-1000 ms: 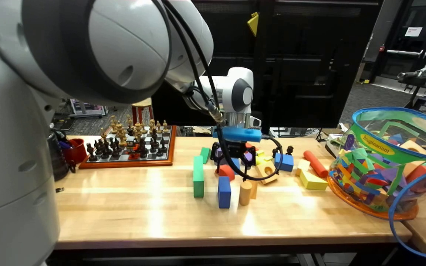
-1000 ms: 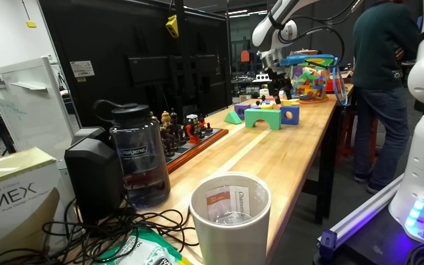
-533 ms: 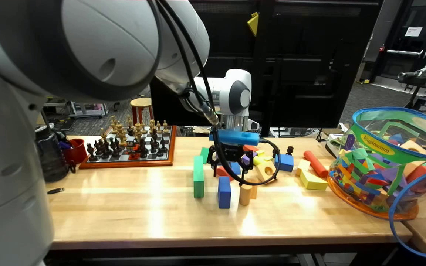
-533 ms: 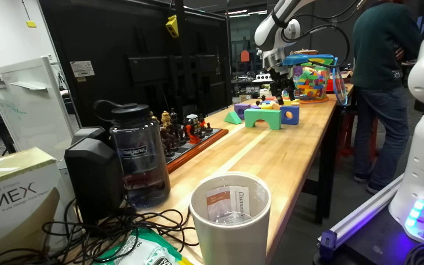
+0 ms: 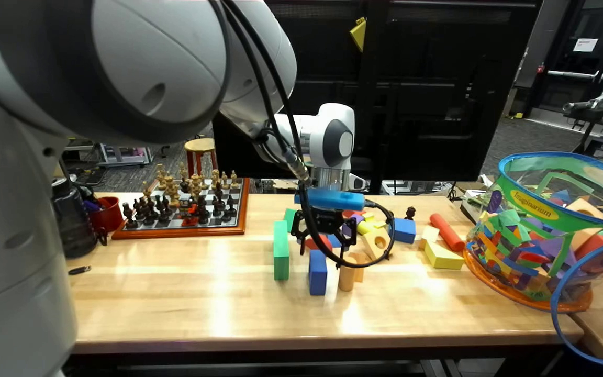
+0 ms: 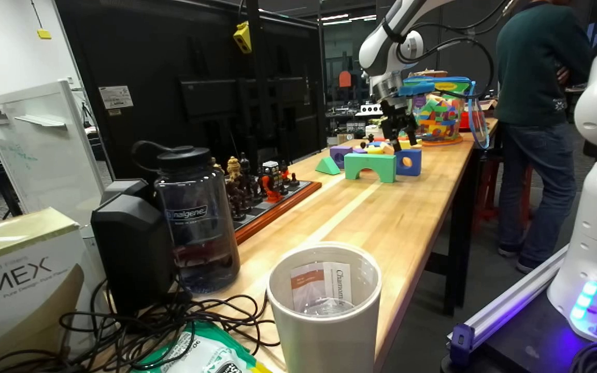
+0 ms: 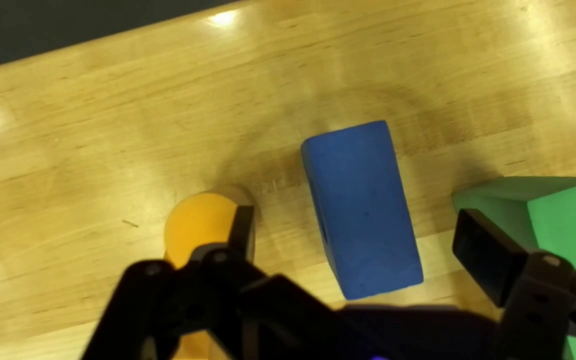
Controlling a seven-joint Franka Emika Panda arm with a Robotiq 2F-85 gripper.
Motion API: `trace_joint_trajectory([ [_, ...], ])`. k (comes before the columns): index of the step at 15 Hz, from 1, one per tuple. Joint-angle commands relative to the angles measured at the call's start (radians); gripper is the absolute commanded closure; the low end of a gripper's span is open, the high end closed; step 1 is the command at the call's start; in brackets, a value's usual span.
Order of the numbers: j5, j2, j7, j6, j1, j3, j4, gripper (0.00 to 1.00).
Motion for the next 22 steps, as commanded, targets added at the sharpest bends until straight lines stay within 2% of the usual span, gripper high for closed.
trace_joint_trajectory([
  [1,0.002,0.007,0.004,-0.012,0.005,0.005,0.009,0.00],
  [10,0.014,0.041,0.010,-0.029,0.005,0.006,0.038,0.00],
  [17,0.025,-0.009,0.076,0.034,0.007,0.004,-0.035,0.00],
  [22,0.040,0.012,0.077,0.022,0.006,0.006,-0.020,0.00],
])
